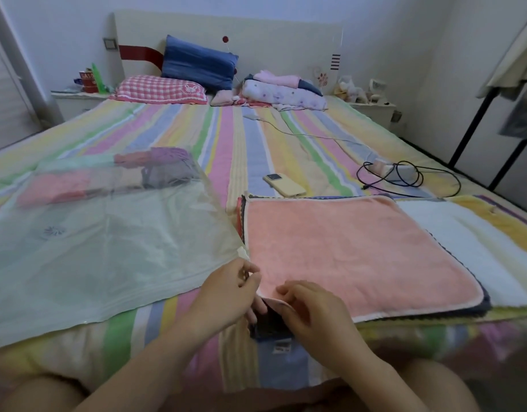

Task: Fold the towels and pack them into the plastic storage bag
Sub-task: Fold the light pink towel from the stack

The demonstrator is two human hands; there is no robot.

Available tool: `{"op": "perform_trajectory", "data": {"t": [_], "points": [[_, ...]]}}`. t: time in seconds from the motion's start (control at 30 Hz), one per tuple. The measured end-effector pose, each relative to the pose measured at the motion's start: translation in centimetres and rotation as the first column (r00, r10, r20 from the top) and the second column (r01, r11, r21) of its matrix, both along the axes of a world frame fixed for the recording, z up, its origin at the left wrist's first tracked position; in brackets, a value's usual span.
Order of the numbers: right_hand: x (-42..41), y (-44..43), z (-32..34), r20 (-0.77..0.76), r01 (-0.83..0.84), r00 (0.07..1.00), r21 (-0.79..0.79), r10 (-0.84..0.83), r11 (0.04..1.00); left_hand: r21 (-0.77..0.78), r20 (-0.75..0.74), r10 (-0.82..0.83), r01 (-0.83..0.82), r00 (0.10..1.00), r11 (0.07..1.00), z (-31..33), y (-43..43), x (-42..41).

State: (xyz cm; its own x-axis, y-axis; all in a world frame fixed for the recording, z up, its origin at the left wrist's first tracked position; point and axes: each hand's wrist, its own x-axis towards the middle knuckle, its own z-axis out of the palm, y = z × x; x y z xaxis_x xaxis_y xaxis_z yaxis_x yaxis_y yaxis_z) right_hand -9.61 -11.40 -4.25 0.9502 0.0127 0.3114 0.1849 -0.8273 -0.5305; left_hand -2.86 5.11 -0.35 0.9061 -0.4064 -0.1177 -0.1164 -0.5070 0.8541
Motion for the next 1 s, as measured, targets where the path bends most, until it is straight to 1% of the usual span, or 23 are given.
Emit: {"op": "perform_trajectory", "data": {"t": [0.13,0.2,0.27,0.33,0.43,0.5,0.53,0.63,0.7,0.77,0.83,0.9,1.0], "points": [[-0.2,-0.6,1.2,0.045,0.146,0.986,0.226,-0.160,0.963,-0.106,-0.165,0.028,-0.046,0.986,0.993,0.5,-1.4,0.9],[-0.4,-1.3,1.7,0.054,0.195,0.975,0.267,-0.217,0.944,-0.188,-0.260,0.037,-0.088,0.965,0.978,1.2,-2.3,1.7],[-0.5,-2.3,2.1,0.047,0.224,0.969,0.238,-0.242,0.945,-0.215,-0.301,0.046,-0.115,0.953,0.970,1.6,-3.4,3.2],[-0.5,-3.3,2.3,0.016,0.249,0.966,0.202,-0.258,0.947,-0.151,-0.239,0.091,-0.129,0.967,0.980,1.6,-4.6,5.5],[-0.3,-4.8,2.8,-0.050,0.267,0.964,0.224,-0.263,0.937,0.046,-0.058,0.197,-0.195,0.979,0.980,1.7,-6.0,9.1],[-0.2,-5.4,2.8,-0.144,0.259,0.963,0.275,-0.227,0.926,0.216,0.058,0.240,-0.247,0.969,0.944,2.0,-6.6,10.9],[-0.1,-5.5,2.9,-0.180,0.246,0.964,0.302,-0.198,0.921,0.285,0.085,0.246,-0.260,0.966,0.922,2.1,-6.9,11.5],[0.3,-5.6,3.1,-0.191,0.158,0.977,0.330,-0.098,0.931,0.407,0.110,0.254,-0.277,0.961,0.871,1.7,-7.4,13.1],[0.8,-5.4,3.2,-0.224,0.100,0.975,0.379,-0.014,0.920,0.488,0.188,0.239,-0.301,0.953,0.819,1.3,-7.7,13.7],[1.2,-5.0,3.2,-0.267,0.056,0.962,0.407,0.059,0.912,0.510,0.253,0.213,-0.317,0.944,0.800,1.2,-7.9,14.0],[1.5,-4.8,3.0,-0.266,0.022,0.959,0.415,0.098,0.909,0.489,0.301,0.171,-0.306,0.938,0.817,1.4,-8.3,14.3],[1.5,-5.5,3.1,-0.226,0.034,0.972,0.407,0.065,0.913,0.421,0.338,0.143,-0.285,0.930,0.861,2.2,-8.8,14.5],[0.6,-7.7,3.8,-0.108,0.084,0.993,0.402,-0.044,0.912,0.285,0.317,0.108,-0.203,0.942,0.937,3.6,-10.9,15.2]]}}
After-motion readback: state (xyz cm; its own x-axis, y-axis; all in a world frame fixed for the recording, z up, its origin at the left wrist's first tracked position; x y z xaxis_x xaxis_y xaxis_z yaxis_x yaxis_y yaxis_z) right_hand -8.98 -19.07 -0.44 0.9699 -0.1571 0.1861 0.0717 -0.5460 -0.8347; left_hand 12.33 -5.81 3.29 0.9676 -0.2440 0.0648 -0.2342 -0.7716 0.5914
